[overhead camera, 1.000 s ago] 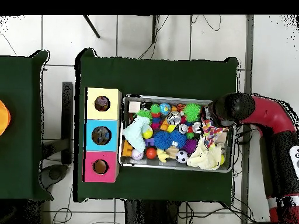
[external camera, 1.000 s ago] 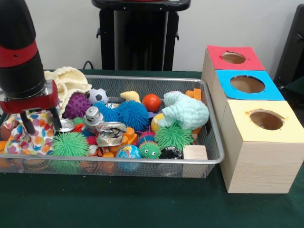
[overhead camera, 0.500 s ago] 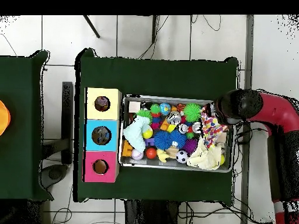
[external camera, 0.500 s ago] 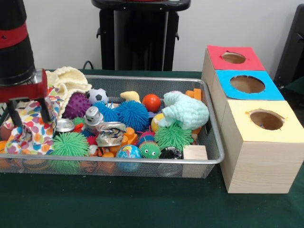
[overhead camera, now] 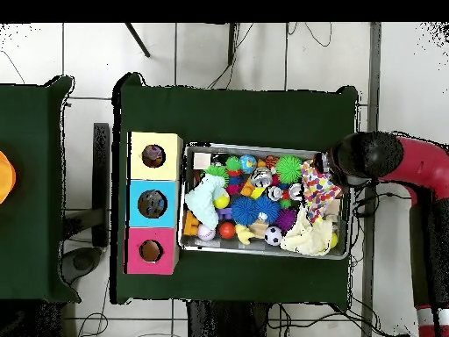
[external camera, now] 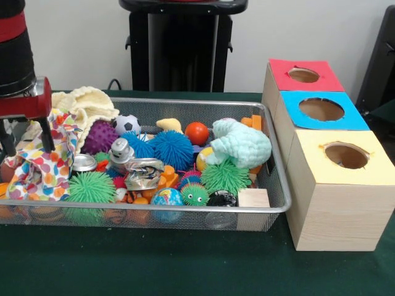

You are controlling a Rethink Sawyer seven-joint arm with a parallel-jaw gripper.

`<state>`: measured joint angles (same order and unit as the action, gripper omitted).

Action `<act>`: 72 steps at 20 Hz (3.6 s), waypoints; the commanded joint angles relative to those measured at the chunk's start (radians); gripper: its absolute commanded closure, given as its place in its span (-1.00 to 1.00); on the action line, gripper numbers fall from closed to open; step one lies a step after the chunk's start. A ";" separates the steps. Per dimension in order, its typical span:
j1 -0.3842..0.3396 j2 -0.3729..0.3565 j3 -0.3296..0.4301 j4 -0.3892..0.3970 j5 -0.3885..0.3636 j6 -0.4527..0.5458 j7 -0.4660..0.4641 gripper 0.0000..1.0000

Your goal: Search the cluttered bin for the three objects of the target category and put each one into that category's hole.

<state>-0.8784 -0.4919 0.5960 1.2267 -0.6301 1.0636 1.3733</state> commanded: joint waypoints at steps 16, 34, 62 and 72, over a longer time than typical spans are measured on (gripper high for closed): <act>-0.013 0.153 0.038 -0.006 -0.093 -0.053 -0.372 -1.00; 0.011 0.067 0.049 -0.031 -0.071 0.083 -0.406 -1.00; 0.009 0.237 0.028 -0.107 -0.144 -0.060 -0.426 -1.00; 0.021 0.270 0.031 -0.147 -0.151 -0.050 -0.451 -1.00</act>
<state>-0.8667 -0.2965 0.5980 1.1158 -0.7049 1.0615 1.2782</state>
